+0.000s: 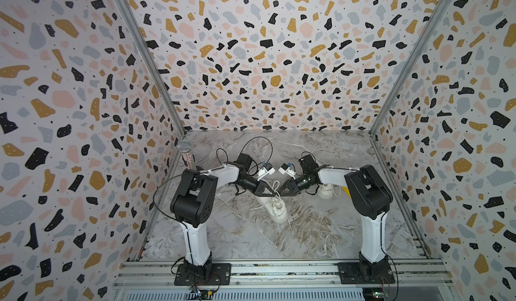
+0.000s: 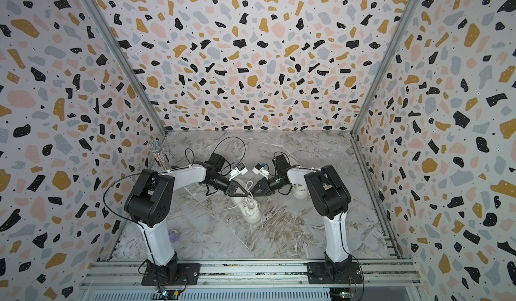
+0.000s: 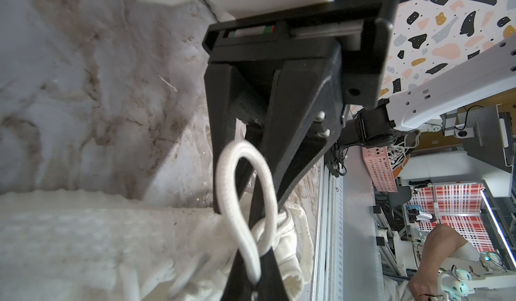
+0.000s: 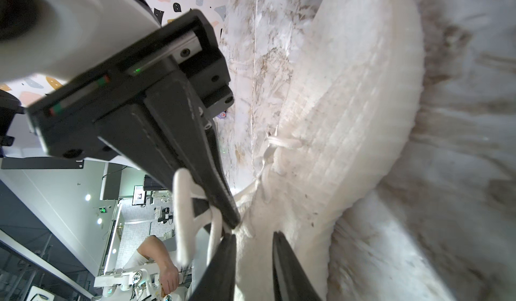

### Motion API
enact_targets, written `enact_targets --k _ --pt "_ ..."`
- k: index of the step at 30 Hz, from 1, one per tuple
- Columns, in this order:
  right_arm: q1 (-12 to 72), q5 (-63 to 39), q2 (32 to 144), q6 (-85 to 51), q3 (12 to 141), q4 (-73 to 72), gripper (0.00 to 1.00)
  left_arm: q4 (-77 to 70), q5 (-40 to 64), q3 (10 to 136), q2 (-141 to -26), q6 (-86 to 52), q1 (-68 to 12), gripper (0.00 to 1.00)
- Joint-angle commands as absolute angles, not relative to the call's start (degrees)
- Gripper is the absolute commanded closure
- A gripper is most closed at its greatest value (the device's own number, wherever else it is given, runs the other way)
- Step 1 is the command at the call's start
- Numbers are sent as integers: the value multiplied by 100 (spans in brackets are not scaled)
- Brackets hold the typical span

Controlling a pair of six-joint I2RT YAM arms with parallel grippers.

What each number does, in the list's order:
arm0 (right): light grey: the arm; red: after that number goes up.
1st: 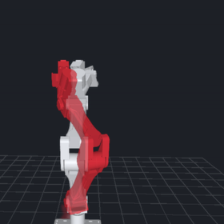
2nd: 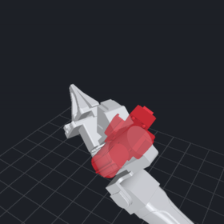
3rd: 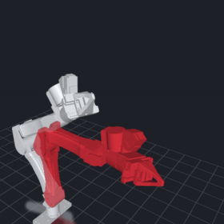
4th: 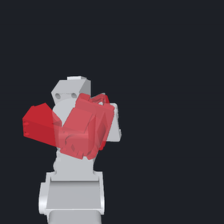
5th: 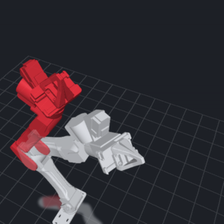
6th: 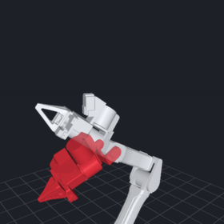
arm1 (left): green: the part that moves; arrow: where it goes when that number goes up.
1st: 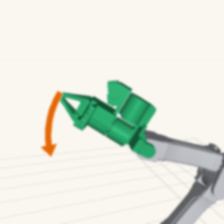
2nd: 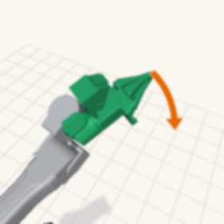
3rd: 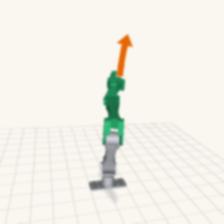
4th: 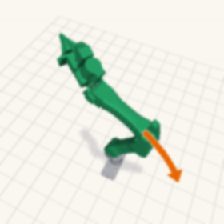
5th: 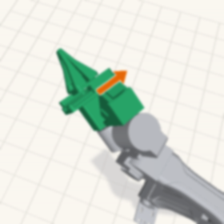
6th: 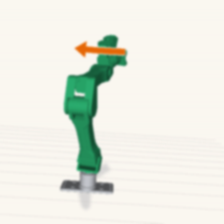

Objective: Tie the shoes
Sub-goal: Cross the shoelace with the shoelace.

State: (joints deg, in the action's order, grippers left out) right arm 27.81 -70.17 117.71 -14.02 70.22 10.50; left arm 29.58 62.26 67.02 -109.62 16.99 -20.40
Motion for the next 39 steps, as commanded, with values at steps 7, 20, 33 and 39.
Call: enact_targets --k 7,20,33,39 --pt "2770 -7413 11604 -1569 6952 839 72 3008 6277 6725 -10797 1784 -2046 100" --pt "2870 -7486 11569 -1040 7018 1412 72 3005 6252 6741 -10799 1775 -2045 100" --pt "2960 -7313 11592 -756 7200 1822 70 3001 6315 6732 -10760 1762 -2073 100" --pt "2980 -7294 11610 -838 7260 1785 74 3006 6326 6708 -10740 1775 -2101 100"
